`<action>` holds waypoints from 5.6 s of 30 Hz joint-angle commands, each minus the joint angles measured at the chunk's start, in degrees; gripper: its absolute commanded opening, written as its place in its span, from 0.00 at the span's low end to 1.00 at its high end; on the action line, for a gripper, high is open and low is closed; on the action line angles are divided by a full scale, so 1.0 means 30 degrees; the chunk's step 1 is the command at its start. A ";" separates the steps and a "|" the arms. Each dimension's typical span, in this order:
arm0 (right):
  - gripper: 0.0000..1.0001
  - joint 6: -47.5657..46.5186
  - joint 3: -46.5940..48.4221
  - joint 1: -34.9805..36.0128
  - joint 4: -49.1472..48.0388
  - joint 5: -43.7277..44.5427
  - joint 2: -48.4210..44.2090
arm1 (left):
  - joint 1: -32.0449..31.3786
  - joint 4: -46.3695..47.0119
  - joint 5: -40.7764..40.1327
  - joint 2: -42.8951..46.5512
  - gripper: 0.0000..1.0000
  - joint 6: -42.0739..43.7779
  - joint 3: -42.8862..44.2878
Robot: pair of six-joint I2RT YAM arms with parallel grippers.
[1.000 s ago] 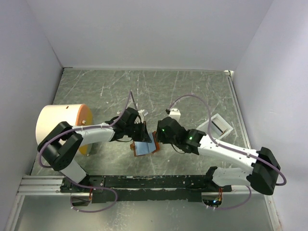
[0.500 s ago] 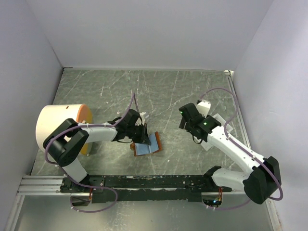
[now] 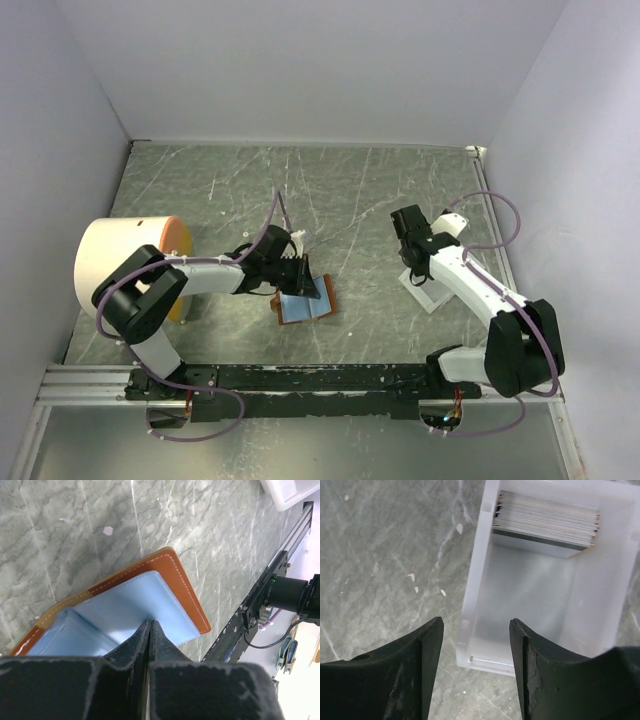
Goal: Put the credit cards into the card holder
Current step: Move the storage box to the center of the board, then pick up the credit card from the storage box.
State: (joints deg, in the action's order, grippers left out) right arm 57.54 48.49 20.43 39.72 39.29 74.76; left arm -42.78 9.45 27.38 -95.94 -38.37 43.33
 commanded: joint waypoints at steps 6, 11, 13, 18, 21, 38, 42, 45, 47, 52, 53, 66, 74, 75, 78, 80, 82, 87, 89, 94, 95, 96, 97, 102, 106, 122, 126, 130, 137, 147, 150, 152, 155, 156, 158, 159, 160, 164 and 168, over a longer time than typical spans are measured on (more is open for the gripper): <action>0.44 -0.0904 -0.0939 -0.0337 -0.3458 -0.2443 0.0048 | 0.0374 0.1141 0.0522 -0.0513 0.11 -0.0128 -0.0235; 0.30 -0.0191 -0.0883 -0.0319 -0.3537 -0.3662 0.0187 | 0.0404 0.0379 -0.0021 -0.0571 0.11 0.0222 -0.0140; 0.27 0.0197 -0.0807 -0.0315 -0.3510 -0.4178 0.0227 | 0.0396 0.0139 -0.0351 -0.0287 0.11 0.0317 -0.0206; 0.16 0.0886 -0.0839 -0.0294 -0.4046 -0.5404 0.0506 | 0.0381 -0.0164 -0.0764 0.0052 0.11 0.0399 -0.0415; 0.11 0.0738 -0.0738 -0.0229 -0.4532 -0.6259 0.0903 | 0.0402 -0.0084 -0.0742 -0.0095 0.11 0.0340 -0.0530; 0.40 0.6672 0.2799 -0.0391 0.3358 -0.0374 0.1484 | 0.0377 0.0591 0.0126 -0.0351 0.12 0.0129 -0.0484; 0.41 0.6939 0.3382 -0.0773 0.3751 -0.0181 0.2119 | 0.0403 0.0564 0.0202 -0.0246 0.12 0.0178 -0.0503; 0.41 0.6910 0.3172 -0.1080 0.3342 -0.0420 0.2324 | 0.0384 0.0334 -0.0047 -0.0053 0.12 0.0306 -0.0527; 0.40 0.6524 0.3060 -0.1245 0.2611 -0.0682 0.2490 | 0.0399 0.0251 -0.0183 0.0042 0.12 0.0309 -0.0579; 0.39 0.4744 0.3071 -0.1338 0.0469 -0.1308 0.3218 | 0.0389 0.0501 -0.0086 0.0032 0.12 0.0200 -0.0808; 0.39 0.4788 0.3065 -0.1313 0.0535 -0.1306 0.3437 | 0.0388 0.0557 -0.0073 0.0012 0.12 0.0157 -0.0889; 0.05 0.4597 0.1604 -0.1286 -0.0805 -0.3395 0.3207 | 0.0403 0.0800 -0.0247 0.0467 0.12 0.0047 -0.1445; 0.00 0.5117 0.0439 -0.1048 -0.2163 -0.6603 0.2449 | 0.0391 0.0786 -0.0244 0.0697 0.12 -0.0027 -0.1591; 0.00 0.5311 0.0550 -0.0994 -0.2214 -0.6769 0.2491 | 0.0403 0.0849 -0.0156 0.0670 0.12 -0.0055 -0.1562; 0.00 0.5764 0.0787 -0.0924 -0.2469 -0.7299 0.2718 | 0.0398 0.0977 -0.0072 0.0599 0.12 -0.0186 -0.1568; 0.00 0.6123 0.0924 -0.0947 -0.2633 -0.7592 0.2838 | 0.0401 0.0980 -0.0129 0.0672 0.12 -0.0221 -0.1632; 0.00 0.6447 0.1051 -0.0919 -0.2891 -0.7959 0.2963 | 0.0396 0.0958 -0.0272 0.0792 0.12 -0.0246 -0.1710; 0.00 0.7071 0.1510 -0.0418 -0.3353 -0.8420 0.3380 | 0.0392 0.0949 -0.0364 0.0710 0.12 -0.0233 -0.1736; 0.00 0.7210 0.1826 -0.0079 -0.3283 -0.8242 0.3668 | 0.0391 0.1007 -0.0380 0.0585 0.12 -0.0247 -0.1729; 0.10 0.5158 0.1978 0.0143 -0.4506 -0.9062 0.3985 | 0.0379 0.1036 -0.0248 0.0443 0.12 -0.0295 -0.1681; 0.16 0.4187 0.1859 0.0136 -0.5071 -0.9303 0.3906 | 0.0372 0.1077 -0.0263 0.0503 0.12 -0.0279 -0.1719; 0.23 0.3216 0.1782 0.0120 -0.5412 -0.9414 0.3779 | 0.0386 0.0985 -0.0334 0.0576 0.12 -0.0255 -0.1687; 0.28 0.2110 0.1768 0.0111 -0.5594 -0.9340 0.3584 | 0.0376 0.0871 -0.0424 0.0651 0.12 -0.0201 -0.1651; 0.43 -0.3675 0.2662 0.0086 -0.4580 -0.6890 0.2829 | 0.0401 0.0780 -0.0366 0.0806 0.12 -0.0132 -0.1493; 0.40 -0.9302 0.3408 0.0036 -0.4339 -0.6331 0.2358 | 0.0392 0.0815 -0.0451 0.0932 0.12 -0.0130 -0.1566; 0.40 -2.2244 -0.0423 -0.0183 -0.7456 -0.7380 0.1785 | 0.0356 0.1055 0.0064 0.0957 0.13 -0.0091 -0.1760; 0.43 -2.3116 -0.0356 -0.0172 -0.8417 -0.5875 0.3131 | 0.0348 0.1719 0.0261 0.0982 0.13 -0.0495 -0.2208; 0.45 -2.4486 -0.0290 -0.0129 -0.9219 -0.4592 0.3494 | 0.0327 0.2022 0.0254 0.0858 0.12 -0.0638 -0.2451; 0.45 -2.5998 -0.1099 -0.0150 -1.1023 -0.4119 0.3807 | 0.0343 0.1673 0.0207 0.0837 0.12 -0.0455 -0.2282; 0.45 -2.6777 -0.1383 -0.0114 -1.1623 -0.2960 0.4266 | 0.0331 0.1960 0.0234 0.0760 0.12 -0.0474 -0.2549; 0.44 -2.7207 -0.1473 -0.0096 -1.1945 -0.2010 0.4522 | 0.0326 0.1976 0.0257 0.0786 0.12 -0.0452 -0.2549; 0.43 -2.7286 -0.1486 -0.0099 -1.1846 -0.1908 0.4683 | 0.0345 0.1976 0.0255 0.0883 0.12 -0.0482 -0.2549; 0.41 -2.7376 -0.1648 -0.0100 -1.1837 -0.2121 0.4600 | 0.0338 0.1885 0.0259 0.1147 0.12 -0.0439 -0.2549; 0.41 -2.7345 -0.1660 -0.0099 -1.1821 -0.2171 0.4529 | 0.0330 0.1778 0.0189 0.1250 0.12 -0.0403 -0.2564; 0.40 -2.7231 -0.1611 -0.0099 -1.1722 -0.2461 0.4343 | 0.0340 0.1635 0.0051 0.1397 0.12 -0.0339 -0.2628; 0.40 -2.7148 -0.1545 -0.0059 -1.1583 -0.2699 0.4244 | 0.0341 0.1640 0.0060 0.1457 0.12 -0.0336 -0.2676; 0.40 -2.7130 -0.1533 -0.0007 -1.1544 -0.2945 0.4125 | 0.0334 0.1674 0.0080 0.1494 0.12 -0.0361 -0.2693; 0.44 -2.7099 -0.2158 0.0193 -1.2446 -0.2449 0.4041 | 0.0343 0.1890 0.0133 0.1566 0.12 -0.0508 -0.2783; 0.44 -2.7221 -0.2102 0.0193 -1.2372 -0.1530 0.4622 | 0.0333 0.1993 0.0224 0.1510 0.12 -0.0569 -0.2851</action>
State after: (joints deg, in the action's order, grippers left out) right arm -23.42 42.48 20.73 4.12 31.73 87.81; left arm -42.02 13.47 27.16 -92.66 -40.10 35.70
